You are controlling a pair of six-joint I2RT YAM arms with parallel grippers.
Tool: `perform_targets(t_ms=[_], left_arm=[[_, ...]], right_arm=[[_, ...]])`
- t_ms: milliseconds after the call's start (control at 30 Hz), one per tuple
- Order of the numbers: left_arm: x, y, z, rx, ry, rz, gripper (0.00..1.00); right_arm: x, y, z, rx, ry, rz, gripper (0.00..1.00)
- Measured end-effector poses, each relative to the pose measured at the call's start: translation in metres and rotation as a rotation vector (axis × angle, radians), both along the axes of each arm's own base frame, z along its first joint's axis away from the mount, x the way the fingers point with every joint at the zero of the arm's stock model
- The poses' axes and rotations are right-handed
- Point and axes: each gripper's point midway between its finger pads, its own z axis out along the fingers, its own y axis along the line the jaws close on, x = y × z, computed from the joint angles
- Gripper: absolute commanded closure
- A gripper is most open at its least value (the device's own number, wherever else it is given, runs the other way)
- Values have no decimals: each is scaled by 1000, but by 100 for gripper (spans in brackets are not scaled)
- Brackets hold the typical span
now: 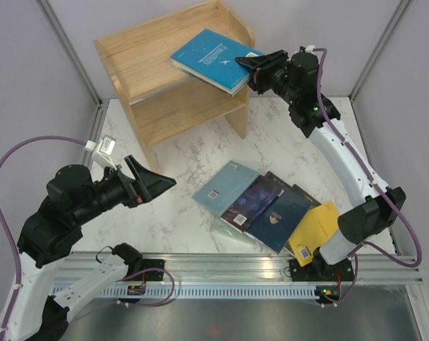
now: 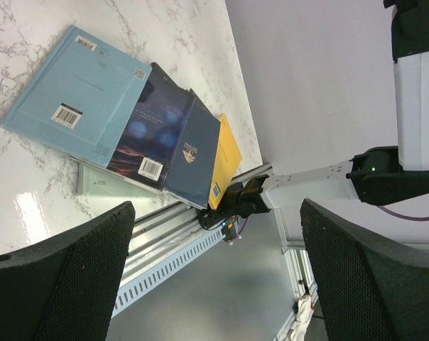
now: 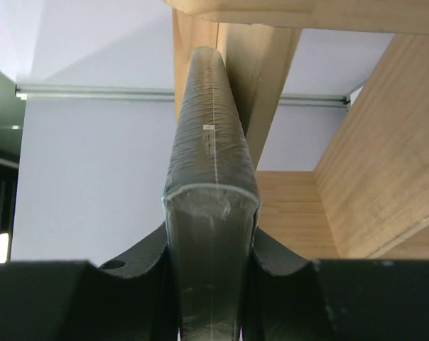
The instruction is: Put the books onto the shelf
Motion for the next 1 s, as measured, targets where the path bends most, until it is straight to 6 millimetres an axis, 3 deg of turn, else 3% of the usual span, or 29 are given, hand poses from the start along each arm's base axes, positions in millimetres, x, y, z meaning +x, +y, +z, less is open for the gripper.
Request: perform_targets(t_ms=[333, 833, 900, 933, 1000], left_arm=[[-4, 2, -7, 23, 22, -8, 0], [-10, 5, -7, 34, 32, -13, 0], [-12, 6, -8, 37, 37, -13, 0], [-12, 7, -10, 40, 42, -13, 0], [-14, 7, -11, 43, 46, -13, 0]], right_arm=[[2, -5, 4, -3, 68, -214, 100], [38, 9, 1, 11, 91, -404, 100], [39, 10, 1, 8, 86, -401, 91], [40, 11, 0, 4, 83, -398, 74], [40, 13, 0, -2, 75, -387, 60]])
